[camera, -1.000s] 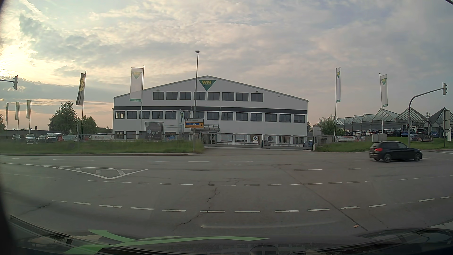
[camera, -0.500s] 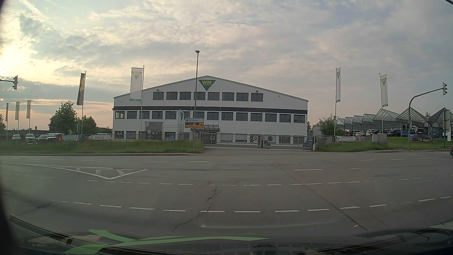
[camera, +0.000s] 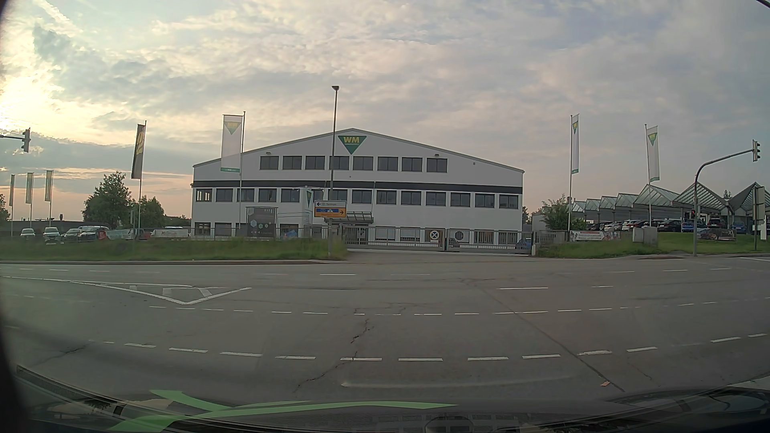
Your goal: Follow the waypoints while adhering to traffic rules and regulations
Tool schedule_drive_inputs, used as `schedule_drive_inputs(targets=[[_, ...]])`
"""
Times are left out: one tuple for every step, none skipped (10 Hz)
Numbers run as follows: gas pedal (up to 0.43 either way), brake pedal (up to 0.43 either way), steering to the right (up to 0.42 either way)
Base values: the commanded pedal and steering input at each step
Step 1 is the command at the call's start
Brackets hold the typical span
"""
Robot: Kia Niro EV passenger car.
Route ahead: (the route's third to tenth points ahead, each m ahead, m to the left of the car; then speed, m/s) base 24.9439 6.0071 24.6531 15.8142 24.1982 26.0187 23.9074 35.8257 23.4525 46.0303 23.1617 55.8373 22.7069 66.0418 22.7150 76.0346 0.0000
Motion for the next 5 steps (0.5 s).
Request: schedule_drive_inputs(targets=[[0.000, 0.384, -0.025], [0.000, 0.384, -0.025], [0.000, 0.384, -0.025], [0.000, 0.384, -0.025], [0.000, 0.384, -0.025]])
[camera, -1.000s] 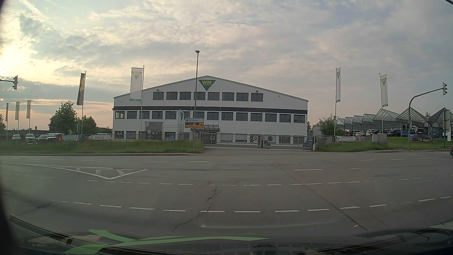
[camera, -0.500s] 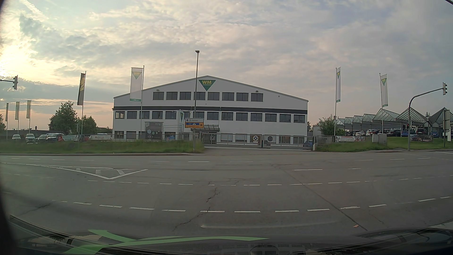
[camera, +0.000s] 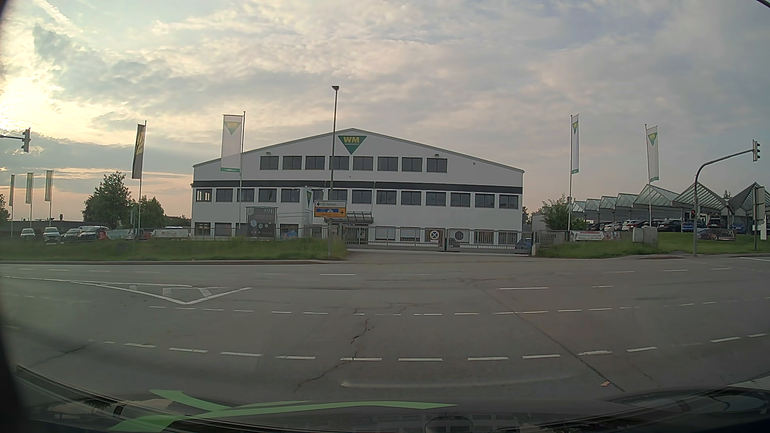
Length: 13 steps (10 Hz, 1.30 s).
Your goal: Follow the waypoints while adhering to traffic rules and regulations
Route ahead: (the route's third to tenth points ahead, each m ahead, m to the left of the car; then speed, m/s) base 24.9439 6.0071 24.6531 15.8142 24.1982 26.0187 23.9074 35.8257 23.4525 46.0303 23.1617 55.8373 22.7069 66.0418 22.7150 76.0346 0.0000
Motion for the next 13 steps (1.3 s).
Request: schedule_drive_inputs(targets=[[0.000, 0.384, -0.025], [0.000, 0.384, -0.025], [0.000, 0.384, -0.025], [0.000, 0.384, -0.025], [0.000, 0.384, -0.025], [0.000, 0.384, -0.025], [0.000, 0.384, -0.025], [0.000, 0.384, -0.025], [0.000, 0.384, -0.025], [0.000, 0.384, -0.025], [0.000, 0.384, -0.025], [0.000, 0.384, -0.025], [0.000, 0.384, -0.025]])
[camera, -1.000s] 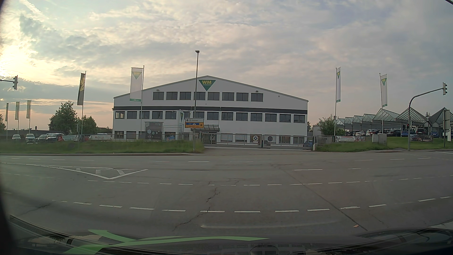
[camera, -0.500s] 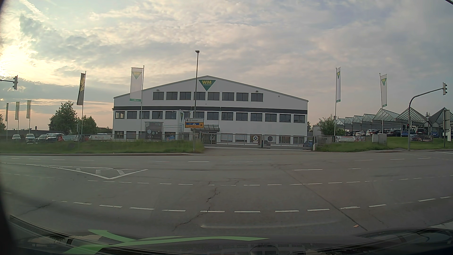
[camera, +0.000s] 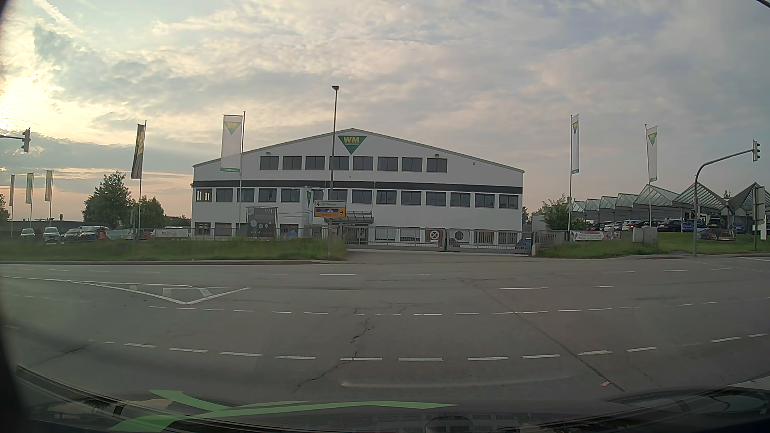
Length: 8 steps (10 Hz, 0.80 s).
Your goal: Follow the waypoints while adhering to traffic rules and regulations
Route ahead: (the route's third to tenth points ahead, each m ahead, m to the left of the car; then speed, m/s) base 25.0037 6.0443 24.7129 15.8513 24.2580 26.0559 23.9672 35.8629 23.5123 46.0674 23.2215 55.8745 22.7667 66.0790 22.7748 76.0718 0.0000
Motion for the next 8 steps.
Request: schedule_drive_inputs(targets=[[0.000, 0.384, -0.025], [0.000, 0.384, -0.025], [0.000, 0.384, -0.025], [0.000, 0.384, -0.025], [0.000, 0.384, -0.025], [0.000, 0.384, -0.025], [0.000, 0.384, -0.025], [0.000, 0.384, -0.025]])
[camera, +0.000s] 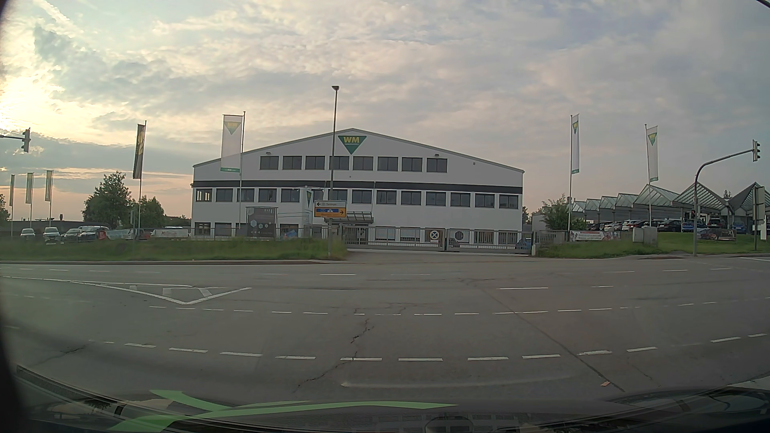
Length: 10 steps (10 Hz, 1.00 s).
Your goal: Follow the waypoints while adhering to traffic rules and regulations
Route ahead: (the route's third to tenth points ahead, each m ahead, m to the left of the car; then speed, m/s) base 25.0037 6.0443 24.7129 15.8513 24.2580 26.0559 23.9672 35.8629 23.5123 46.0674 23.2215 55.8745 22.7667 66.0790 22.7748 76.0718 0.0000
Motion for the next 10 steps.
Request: schedule_drive_inputs(targets=[[0.000, 0.384, -0.025], [0.000, 0.384, -0.025], [0.000, 0.384, -0.025], [0.000, 0.384, -0.025], [0.000, 0.384, -0.025], [0.000, 0.384, -0.025], [0.000, 0.384, -0.025], [0.000, 0.384, -0.025], [0.000, 0.384, -0.025], [0.000, 0.384, -0.025]])
